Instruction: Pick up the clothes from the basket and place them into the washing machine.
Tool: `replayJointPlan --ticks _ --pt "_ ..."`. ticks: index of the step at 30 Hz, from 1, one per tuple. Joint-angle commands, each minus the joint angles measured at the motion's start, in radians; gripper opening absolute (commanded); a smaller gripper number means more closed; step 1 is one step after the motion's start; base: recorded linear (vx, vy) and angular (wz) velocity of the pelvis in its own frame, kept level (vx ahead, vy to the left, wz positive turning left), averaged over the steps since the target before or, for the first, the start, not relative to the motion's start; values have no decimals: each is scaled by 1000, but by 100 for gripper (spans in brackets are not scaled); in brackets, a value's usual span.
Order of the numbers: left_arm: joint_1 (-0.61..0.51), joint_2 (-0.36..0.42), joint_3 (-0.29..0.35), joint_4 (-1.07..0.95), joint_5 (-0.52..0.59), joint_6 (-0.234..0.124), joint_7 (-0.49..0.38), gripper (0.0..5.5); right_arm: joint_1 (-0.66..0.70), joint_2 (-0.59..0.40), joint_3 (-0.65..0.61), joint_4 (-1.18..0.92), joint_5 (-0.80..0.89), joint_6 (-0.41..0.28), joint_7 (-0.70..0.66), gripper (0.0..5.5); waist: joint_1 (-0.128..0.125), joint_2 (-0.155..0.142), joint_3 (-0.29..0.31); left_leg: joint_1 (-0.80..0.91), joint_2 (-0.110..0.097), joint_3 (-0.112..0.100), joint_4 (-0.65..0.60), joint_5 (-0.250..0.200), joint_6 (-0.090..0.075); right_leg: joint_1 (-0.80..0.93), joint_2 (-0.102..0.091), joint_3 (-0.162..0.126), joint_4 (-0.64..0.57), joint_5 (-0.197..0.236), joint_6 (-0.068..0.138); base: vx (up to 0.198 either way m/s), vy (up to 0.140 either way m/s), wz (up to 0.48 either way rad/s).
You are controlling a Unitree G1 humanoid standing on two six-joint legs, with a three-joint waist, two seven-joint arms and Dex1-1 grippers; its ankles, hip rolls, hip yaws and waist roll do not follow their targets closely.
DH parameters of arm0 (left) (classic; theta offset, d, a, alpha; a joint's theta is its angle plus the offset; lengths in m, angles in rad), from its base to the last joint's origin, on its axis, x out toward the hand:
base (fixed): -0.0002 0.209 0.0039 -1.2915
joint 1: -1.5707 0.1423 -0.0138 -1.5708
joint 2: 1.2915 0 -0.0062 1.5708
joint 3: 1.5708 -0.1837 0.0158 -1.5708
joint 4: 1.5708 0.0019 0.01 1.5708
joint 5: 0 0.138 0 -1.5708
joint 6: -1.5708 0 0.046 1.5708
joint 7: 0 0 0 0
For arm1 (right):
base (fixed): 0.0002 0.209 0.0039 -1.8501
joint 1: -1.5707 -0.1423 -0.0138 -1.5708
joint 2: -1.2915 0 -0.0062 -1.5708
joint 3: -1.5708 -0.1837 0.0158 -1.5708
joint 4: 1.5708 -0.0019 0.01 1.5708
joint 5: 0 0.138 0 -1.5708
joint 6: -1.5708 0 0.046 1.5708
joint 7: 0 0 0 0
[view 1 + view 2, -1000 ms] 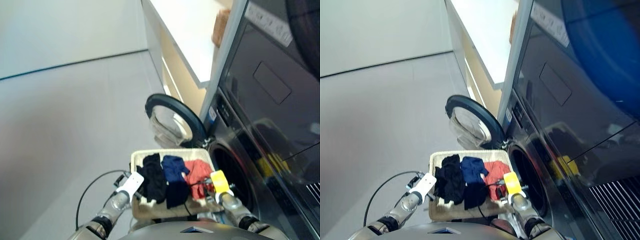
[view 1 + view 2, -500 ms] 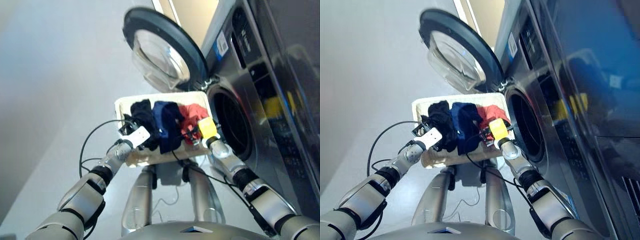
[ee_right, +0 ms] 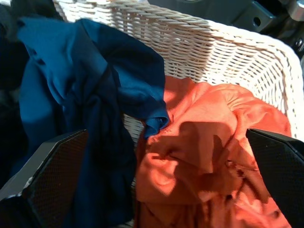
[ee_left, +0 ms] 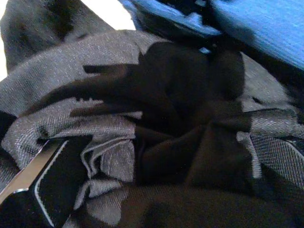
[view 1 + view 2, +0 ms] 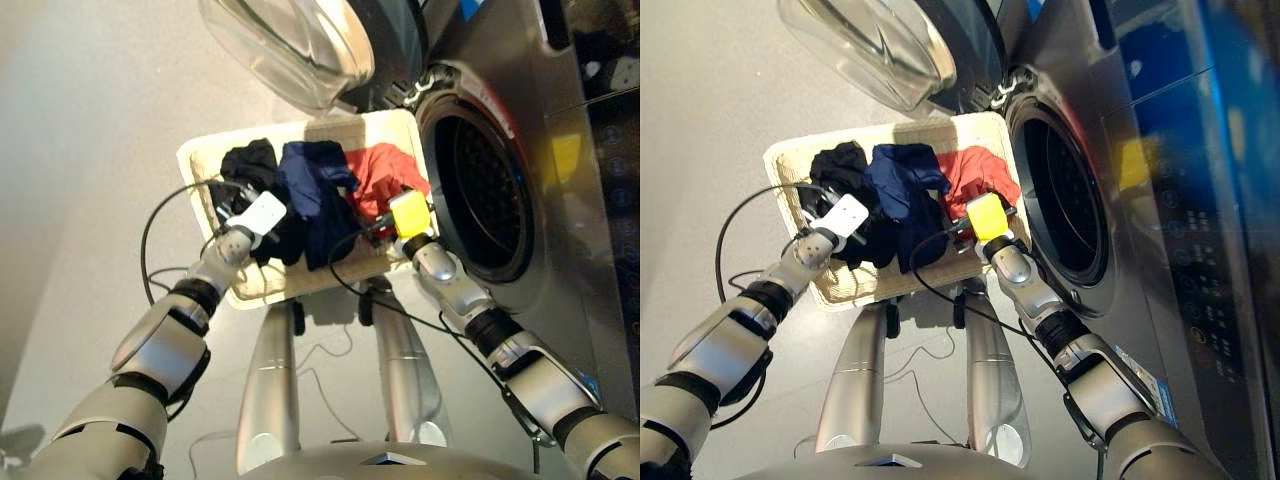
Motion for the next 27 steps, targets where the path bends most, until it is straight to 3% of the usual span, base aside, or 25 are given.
replayJointPlan --ticks 1,9,10,11,12,21,27 --pt "-21 65 49 39 -22 8 9 550 18 -6 35 -125 32 -73 22 550 -8 19 -34 -61 -6 7 24 -12 20 -17 -3 9 65 -57 96 0 0 0" --pt "-87 86 67 89 -57 26 -13 550 21 -9 38 -154 62 -76 40 550 -20 24 -36 -145 0 5 84 -36 26 -95 7 8 98 -62 94 0 0 0" --pt "-89 86 70 87 -61 25 -12 449 21 -9 37 -152 64 -76 39 550 -21 25 -36 -151 2 5 87 -36 26 -99 7 6 100 -61 95 0 0 0" --pt "-90 83 73 89 -68 25 -11 145 20 -7 36 -150 64 -76 38 550 -22 24 -37 -156 2 4 91 -36 27 -104 8 5 102 -60 95 0 0 0" --pt "-87 81 79 84 -79 25 -8 0 17 -7 36 -146 67 -73 42 550 -21 25 -39 -159 2 4 95 -38 28 -109 9 4 105 -61 95 0 0 0" --pt "-31 41 76 60 -97 28 -36 0 48 -19 15 -137 62 -57 60 550 -21 26 -75 -152 -5 5 93 -40 30 -107 9 2 99 -58 90 0 0 0" --pt "37 17 67 2 -127 4 -61 0 83 -21 4 -112 44 -46 71 550 -8 32 -93 -45 -3 11 5 -15 19 -17 -1 1 43 -41 89 0 0 0"
